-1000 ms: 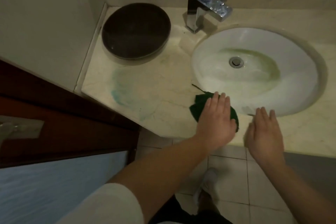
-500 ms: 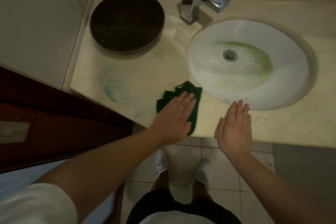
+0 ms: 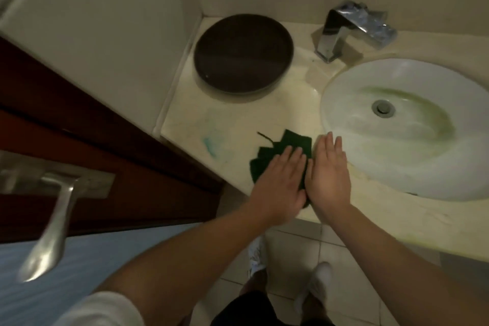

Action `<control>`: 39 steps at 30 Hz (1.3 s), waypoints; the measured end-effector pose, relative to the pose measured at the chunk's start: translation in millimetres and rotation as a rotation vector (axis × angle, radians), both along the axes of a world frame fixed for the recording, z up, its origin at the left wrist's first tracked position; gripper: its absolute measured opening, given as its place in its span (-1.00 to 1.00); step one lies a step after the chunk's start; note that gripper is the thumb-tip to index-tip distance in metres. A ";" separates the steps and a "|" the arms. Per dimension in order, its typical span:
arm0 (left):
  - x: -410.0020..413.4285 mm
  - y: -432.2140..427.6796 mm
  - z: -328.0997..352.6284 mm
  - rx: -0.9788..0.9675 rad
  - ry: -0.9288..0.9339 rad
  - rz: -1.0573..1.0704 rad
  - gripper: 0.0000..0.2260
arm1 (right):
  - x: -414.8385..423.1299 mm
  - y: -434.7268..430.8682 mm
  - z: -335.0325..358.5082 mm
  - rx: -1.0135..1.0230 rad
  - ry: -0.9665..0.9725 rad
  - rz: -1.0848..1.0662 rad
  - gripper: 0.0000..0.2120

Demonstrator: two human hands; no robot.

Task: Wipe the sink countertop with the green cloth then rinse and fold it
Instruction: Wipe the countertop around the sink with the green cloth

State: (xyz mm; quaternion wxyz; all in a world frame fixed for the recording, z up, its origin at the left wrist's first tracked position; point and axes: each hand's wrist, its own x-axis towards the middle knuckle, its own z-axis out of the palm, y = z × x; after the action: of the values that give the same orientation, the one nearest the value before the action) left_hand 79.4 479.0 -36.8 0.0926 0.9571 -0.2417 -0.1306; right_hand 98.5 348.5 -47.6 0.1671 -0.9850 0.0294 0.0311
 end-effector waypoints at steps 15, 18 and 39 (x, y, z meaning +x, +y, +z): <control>20.4 89.4 -9.2 -0.036 -0.009 1.017 -0.30 | 16.9 40.3 -5.3 -0.146 0.031 0.069 -0.41; 50.0 109.5 -7.9 -0.009 -0.022 1.054 -0.31 | 16.4 39.2 -4.5 -0.152 0.052 0.072 -0.41; 31.0 47.1 -7.6 0.010 -0.053 0.314 -0.36 | 19.3 36.9 -4.2 -0.119 0.058 0.084 -0.42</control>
State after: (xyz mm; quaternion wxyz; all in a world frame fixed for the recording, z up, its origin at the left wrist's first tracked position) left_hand 110.4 526.1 -44.4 0.1007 0.9866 -0.0910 -0.0906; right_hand 117.8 385.4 -51.8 0.1058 -0.9923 -0.0053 0.0647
